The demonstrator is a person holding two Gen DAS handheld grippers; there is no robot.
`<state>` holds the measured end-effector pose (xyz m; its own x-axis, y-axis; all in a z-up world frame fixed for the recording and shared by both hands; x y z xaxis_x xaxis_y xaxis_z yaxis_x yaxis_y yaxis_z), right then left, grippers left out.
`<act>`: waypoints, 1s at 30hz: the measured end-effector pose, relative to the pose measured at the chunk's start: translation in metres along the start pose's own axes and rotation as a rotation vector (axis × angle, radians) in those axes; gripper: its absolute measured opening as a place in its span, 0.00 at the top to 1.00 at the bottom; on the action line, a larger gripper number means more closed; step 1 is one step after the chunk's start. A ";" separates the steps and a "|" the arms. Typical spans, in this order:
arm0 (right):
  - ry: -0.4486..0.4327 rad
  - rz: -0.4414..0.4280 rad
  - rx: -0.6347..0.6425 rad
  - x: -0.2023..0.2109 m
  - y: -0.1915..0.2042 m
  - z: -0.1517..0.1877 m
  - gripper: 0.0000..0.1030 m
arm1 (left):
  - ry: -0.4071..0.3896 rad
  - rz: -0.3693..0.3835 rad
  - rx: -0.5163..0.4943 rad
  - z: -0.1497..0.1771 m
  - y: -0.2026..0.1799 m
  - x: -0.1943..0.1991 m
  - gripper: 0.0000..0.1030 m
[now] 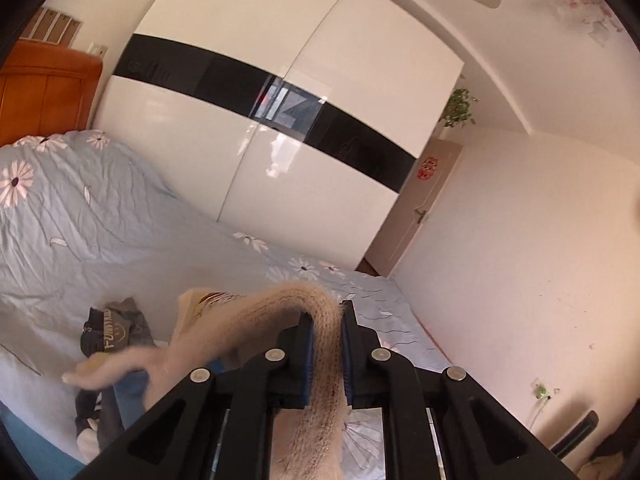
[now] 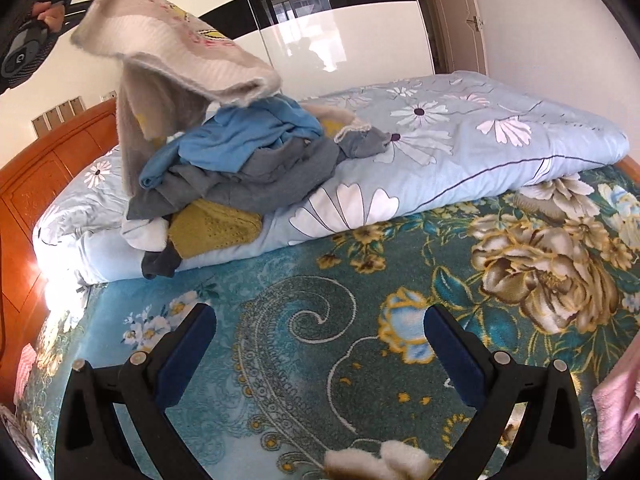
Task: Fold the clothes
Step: 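Lift the beige sweater off the pile with the left tool, then lay the sweater on the rug with the left tool while the right tool grasps its body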
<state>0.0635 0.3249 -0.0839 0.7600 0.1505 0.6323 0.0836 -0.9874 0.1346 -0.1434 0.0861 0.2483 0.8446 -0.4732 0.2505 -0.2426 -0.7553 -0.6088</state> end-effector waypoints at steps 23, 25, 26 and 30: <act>0.044 -0.177 -0.081 0.121 0.086 0.092 0.00 | 0.339 -0.099 0.130 0.274 0.178 0.367 0.88; 0.086 -0.233 -0.097 0.111 0.101 0.108 0.00 | 0.321 -0.148 0.202 0.293 0.206 0.396 0.88; 0.107 -0.255 -0.107 0.105 0.108 0.116 0.00 | 0.319 -0.178 0.238 0.302 0.222 0.408 0.88; 0.222 -0.308 -0.071 0.074 0.145 0.145 0.00 | 0.308 -0.319 0.335 0.326 0.289 0.427 0.88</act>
Point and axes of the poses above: each gripper's, at about its wrist camera, not at the fingertips, and x roughly against the way its jaws point, y to its left, z to its underside, the point moved 4 cm from there along -x, roughly the way its jaws point, and after that the axes turned 9 degrees about x, right-handed, at the moved point
